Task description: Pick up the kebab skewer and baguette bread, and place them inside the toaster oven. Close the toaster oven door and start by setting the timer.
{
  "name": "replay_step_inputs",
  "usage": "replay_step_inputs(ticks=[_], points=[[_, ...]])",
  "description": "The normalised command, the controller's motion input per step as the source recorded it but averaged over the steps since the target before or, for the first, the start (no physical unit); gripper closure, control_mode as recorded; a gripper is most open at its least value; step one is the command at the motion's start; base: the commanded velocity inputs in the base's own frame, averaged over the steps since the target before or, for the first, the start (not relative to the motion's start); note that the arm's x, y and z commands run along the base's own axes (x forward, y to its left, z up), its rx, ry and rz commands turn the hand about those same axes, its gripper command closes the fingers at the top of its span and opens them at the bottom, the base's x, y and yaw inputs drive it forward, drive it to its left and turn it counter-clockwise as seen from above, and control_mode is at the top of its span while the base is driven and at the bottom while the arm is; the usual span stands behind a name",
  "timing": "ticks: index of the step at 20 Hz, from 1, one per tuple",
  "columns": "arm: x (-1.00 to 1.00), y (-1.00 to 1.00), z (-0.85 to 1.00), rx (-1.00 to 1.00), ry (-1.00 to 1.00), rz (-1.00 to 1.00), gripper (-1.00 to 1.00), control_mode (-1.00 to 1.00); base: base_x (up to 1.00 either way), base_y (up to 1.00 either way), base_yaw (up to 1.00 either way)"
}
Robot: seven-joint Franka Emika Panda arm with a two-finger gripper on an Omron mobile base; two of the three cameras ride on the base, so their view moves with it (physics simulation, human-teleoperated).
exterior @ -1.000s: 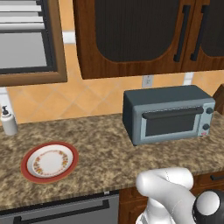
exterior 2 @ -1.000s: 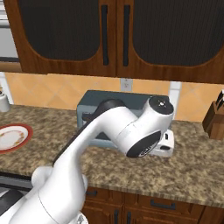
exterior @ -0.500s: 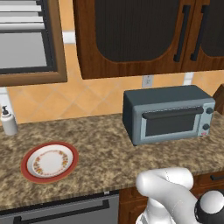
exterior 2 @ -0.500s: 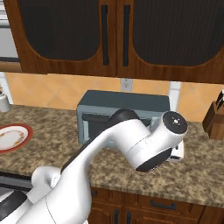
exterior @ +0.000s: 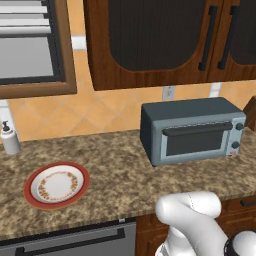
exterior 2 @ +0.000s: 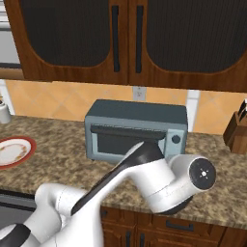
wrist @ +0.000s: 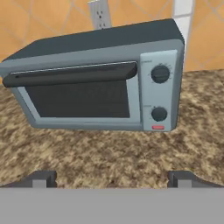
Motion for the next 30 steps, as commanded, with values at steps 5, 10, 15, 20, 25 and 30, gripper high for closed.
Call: replay_step_inputs(ticks=[5, 10, 15, 20, 25, 30], points=[[0.39, -0.03, -0.03, 0.03, -0.22, 0.0, -1.0, -1.0, 0.0, 0.0, 0.0], [0.25, -0.21, -0.14, 0.0, -0.08, -0.03, -1.0, -1.0, 0.0, 0.0, 0.0], [0.34, -0.1, -0.08, 0.0, 0.0, -0.06, -1.0, -1.0, 0.0, 0.0, 0.0], [0.51, 0.0, 0.0, 0.0, 0.0, -0.03, -1.0, -1.0, 0.0, 0.0, 0.0], [0.28, 0.0, 0.0, 0.0, 0.0, 0.0, -1.0, -1.0, 0.0, 0.0, 0.0], [0.02, -0.11, -0.05, 0.0, 0.0, 0.0, -1.0, -1.0, 0.0, 0.0, 0.0]])
